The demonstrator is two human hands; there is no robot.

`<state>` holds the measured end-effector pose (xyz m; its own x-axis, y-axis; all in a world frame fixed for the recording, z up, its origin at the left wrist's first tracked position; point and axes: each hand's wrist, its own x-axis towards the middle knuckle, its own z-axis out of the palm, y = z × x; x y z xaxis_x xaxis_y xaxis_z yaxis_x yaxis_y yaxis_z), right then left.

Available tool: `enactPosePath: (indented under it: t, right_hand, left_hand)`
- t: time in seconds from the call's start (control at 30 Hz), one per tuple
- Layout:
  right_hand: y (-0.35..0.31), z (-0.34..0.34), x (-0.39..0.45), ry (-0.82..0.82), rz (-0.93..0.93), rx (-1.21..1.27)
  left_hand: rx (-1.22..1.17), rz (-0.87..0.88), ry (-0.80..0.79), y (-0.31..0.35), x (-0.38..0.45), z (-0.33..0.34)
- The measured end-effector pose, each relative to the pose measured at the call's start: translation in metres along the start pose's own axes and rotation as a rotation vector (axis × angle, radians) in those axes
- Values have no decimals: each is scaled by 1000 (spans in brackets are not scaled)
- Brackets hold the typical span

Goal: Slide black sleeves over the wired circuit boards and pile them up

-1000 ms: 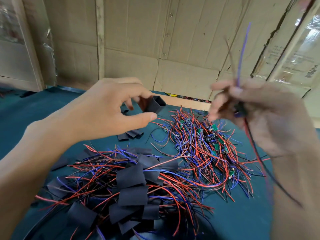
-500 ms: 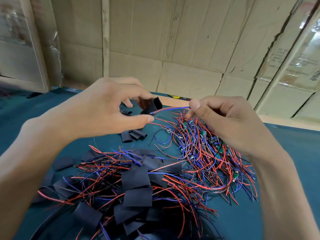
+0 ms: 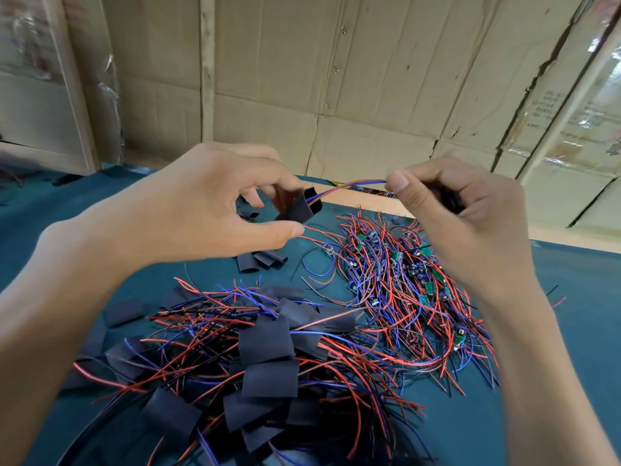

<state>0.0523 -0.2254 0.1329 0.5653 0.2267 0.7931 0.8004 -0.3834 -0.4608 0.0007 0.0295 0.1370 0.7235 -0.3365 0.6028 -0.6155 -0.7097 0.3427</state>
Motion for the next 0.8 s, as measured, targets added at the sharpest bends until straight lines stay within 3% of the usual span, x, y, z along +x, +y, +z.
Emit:
enactPosePath:
  t: [0.17,0.3,0.4,0.63,0.8]
  right_hand:
    - [-7,8,-3,-93,3,33]
    - [-11,28,-9,-336,-20,-42]
    - [-12,45,-8,-470,155,115]
    - [-7,44,-12,-411,135,488]
    - [6,32,-3,-231,361,724]
  left_hand:
    - [-11,-12,-19,0,0,3]
    - [33,36,-35,4,3,14]
    - [-7,29,-32,5,3,19]
    - [74,42,31,6,3,27]
    - [32,69,69,5,4,17]
